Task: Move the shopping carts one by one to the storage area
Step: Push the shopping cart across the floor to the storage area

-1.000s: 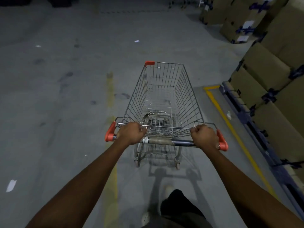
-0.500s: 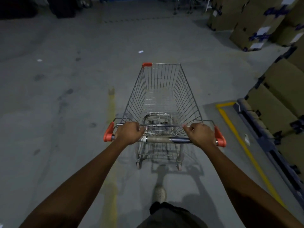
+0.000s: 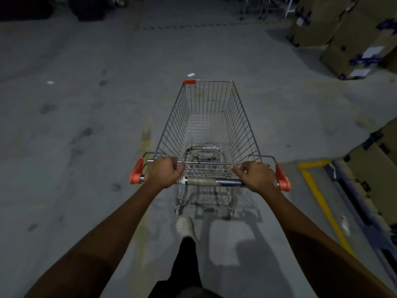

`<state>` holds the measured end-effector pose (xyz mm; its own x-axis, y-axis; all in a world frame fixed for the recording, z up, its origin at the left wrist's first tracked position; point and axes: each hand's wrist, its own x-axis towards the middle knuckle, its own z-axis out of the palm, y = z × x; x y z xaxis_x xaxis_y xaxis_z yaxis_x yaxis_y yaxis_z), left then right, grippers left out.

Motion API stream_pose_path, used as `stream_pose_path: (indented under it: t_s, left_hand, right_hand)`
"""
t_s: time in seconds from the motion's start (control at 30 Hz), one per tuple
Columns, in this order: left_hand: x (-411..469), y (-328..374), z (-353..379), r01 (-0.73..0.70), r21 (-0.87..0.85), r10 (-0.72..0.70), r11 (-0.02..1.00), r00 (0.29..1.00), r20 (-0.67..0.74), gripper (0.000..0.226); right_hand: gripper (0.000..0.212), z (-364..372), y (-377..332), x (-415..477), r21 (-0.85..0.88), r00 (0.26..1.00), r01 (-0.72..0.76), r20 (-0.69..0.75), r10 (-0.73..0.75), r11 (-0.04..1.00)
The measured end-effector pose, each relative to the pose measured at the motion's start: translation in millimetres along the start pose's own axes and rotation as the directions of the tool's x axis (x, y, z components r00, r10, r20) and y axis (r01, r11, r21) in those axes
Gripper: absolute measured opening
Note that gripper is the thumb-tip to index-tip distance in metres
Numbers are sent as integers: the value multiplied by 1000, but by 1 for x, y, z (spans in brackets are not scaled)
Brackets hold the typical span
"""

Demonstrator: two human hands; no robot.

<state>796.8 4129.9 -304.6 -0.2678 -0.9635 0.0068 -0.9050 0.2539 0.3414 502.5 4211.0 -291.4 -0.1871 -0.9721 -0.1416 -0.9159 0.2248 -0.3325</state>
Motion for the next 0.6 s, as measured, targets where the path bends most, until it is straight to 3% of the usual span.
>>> stream_pose_path:
  t_s: [0.2,0.33,0.6]
  left_hand:
    - [162,-22,7,-39,7,39,999,998,-54,45]
    - [265,-26,7,-53,-51,51,997,998,-36,44]
    - [449,-27,7,-92,1,92,996,995,42,44]
  right_hand:
    - [55,-12,-4,162,23,999,-24,22,23,999]
    - [58,-19,0,261,45,996,-92,-8,93,995]
    - [68,-48,-1,423,12,996,-85,1,85,996]
